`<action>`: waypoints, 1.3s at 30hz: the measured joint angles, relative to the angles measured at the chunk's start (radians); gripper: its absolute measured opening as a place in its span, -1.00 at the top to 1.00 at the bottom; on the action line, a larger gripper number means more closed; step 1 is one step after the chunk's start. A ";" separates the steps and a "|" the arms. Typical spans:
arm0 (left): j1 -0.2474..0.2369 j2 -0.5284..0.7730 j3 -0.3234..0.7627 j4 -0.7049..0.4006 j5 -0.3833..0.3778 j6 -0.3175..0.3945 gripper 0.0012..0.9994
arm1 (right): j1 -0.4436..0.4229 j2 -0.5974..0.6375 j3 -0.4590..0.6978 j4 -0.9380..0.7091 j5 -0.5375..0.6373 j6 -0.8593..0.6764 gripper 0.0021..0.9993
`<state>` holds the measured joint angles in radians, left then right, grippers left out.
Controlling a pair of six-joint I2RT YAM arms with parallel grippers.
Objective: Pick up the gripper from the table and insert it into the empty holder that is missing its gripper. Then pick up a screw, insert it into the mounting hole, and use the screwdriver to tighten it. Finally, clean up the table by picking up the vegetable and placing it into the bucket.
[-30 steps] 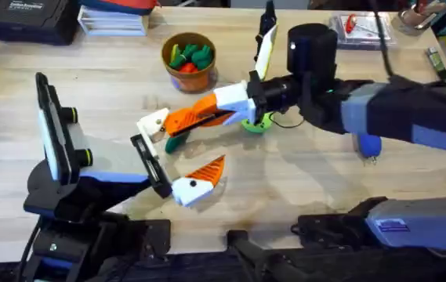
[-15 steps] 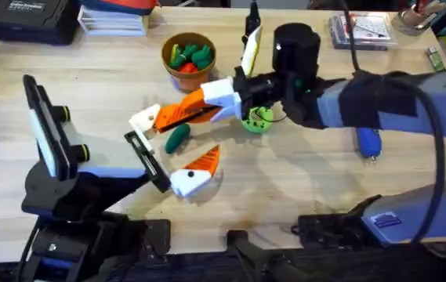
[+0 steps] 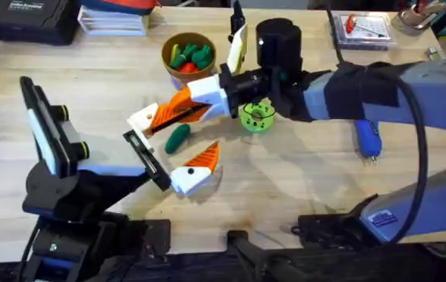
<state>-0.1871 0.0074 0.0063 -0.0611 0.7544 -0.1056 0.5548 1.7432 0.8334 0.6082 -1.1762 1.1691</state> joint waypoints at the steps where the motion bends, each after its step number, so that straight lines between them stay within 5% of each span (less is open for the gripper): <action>1: 0.000 0.000 0.000 -0.001 0.001 -0.006 -0.97 | 0.005 0.000 0.003 -0.010 0.008 -0.003 0.99; 29: 0.005 0.006 0.000 0.001 -0.015 -0.014 -0.97 | 0.042 0.000 0.014 0.013 0.085 -0.039 0.99; 39: -0.002 0.005 0.000 0.001 0.017 0.004 -0.97 | 0.061 0.000 0.014 0.015 0.098 -0.067 0.50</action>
<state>-0.1890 0.0120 0.0063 -0.0605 0.7717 -0.1013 0.6159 1.7432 0.8478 0.6231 -1.0786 1.1021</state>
